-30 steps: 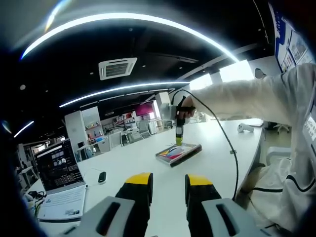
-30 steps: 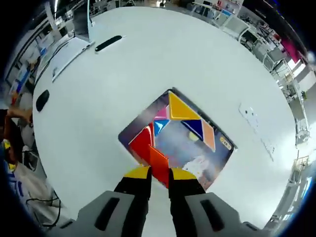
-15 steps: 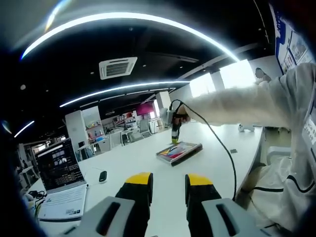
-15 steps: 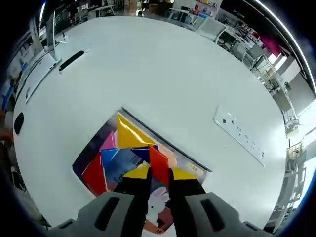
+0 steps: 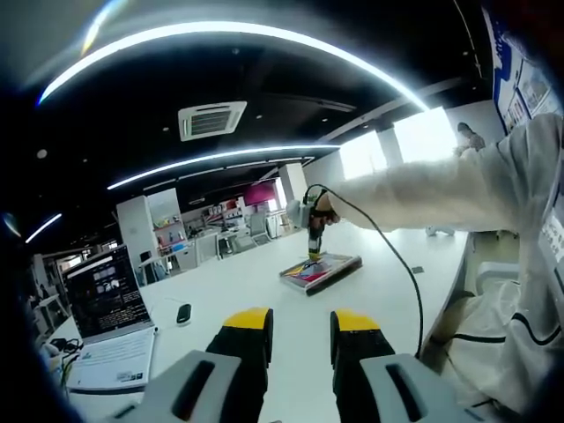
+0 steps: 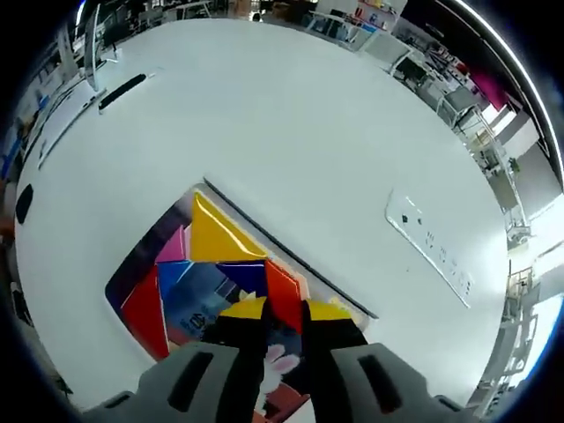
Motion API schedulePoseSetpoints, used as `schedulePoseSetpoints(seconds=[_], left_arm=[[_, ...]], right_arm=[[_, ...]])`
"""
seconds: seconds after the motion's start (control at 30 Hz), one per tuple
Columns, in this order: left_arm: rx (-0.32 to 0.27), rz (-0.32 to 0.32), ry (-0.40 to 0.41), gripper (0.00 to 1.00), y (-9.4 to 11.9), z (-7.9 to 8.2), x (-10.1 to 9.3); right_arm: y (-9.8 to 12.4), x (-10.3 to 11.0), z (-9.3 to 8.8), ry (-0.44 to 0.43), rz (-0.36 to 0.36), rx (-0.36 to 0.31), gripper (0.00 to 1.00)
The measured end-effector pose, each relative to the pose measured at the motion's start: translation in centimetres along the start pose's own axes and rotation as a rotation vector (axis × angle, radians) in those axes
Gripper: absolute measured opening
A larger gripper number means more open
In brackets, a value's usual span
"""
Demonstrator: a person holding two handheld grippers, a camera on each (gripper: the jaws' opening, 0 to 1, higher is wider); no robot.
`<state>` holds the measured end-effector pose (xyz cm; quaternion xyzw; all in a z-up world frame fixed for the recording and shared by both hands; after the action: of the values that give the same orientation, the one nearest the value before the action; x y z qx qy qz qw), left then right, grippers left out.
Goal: Pick up the tangram pieces one by one and place each piece onto its matching region on the pattern sheet, fitting the shapes together until the outline on the sheet is completely filled by the tangram pieces
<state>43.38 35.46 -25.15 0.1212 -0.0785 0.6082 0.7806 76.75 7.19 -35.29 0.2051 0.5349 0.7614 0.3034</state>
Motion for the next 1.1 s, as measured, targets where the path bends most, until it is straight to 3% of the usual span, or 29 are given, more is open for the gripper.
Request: schedulePoseSetpoints(seconds=[0.03,0.1,0.17,0.33,0.57,0.67,0.83,0.97,1.03,1.1], left_arm=[[0.000,0.000,0.000,0.28,0.0,0.0,0.0],[-0.002,-0.002,0.001,0.28,0.0,0.0,-0.1],[-0.002,-0.003,0.000,0.28,0.1,0.0,-0.1],[-0.004,-0.001,0.000,0.28,0.3,0.0,-0.1],[-0.001,-0.001,0.002,0.28,0.2,-0.1,0.0],[-0.003,-0.003,0.000,0.28,0.3,0.0,-0.1],[-0.003,0.000,0.001,0.28,0.3,0.0,0.1],[0.003,0.006,0.011,0.28,0.2,-0.1,0.3],[0.003,0.012,0.017,0.28,0.2,-0.1,0.3],[-0.004,0.020,0.023,0.28,0.3,0.2,0.3]], right_arm=[[0.1,0.0,0.0,-0.002,-0.001,-0.001,0.16],[-1.2,-6.3,5.8,-0.021,0.009,-0.001,0.16],[-1.6,-7.7,7.2,-0.034,0.020,-0.005,0.16],[-2.1,-10.1,8.7,-0.040,0.001,-0.007,0.16],[-2.5,-13.0,11.5,0.025,0.006,-0.005,0.19],[-1.8,-11.9,10.3,0.041,-0.007,-0.015,0.29],[0.8,-10.9,10.2,0.065,-0.043,-0.101,0.30],[5.0,-7.7,10.7,0.166,-0.022,-0.312,0.31],[6.8,-6.3,10.1,0.177,-0.007,-0.393,0.32],[9.4,-4.4,8.8,0.194,0.022,-0.524,0.31]])
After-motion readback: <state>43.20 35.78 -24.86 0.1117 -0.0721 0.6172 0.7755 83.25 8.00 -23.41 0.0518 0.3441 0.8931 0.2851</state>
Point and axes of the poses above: the point that each gripper's makers call its tool centre point, and the gripper's own axes: y roughly backward along the fingers, x roughly to its left, z roughly out of its top, the point moved 5 cm from there along y, roughly backward along the fingers, and after that the axes turned 13 degrees about z, right-handed, at the moved point
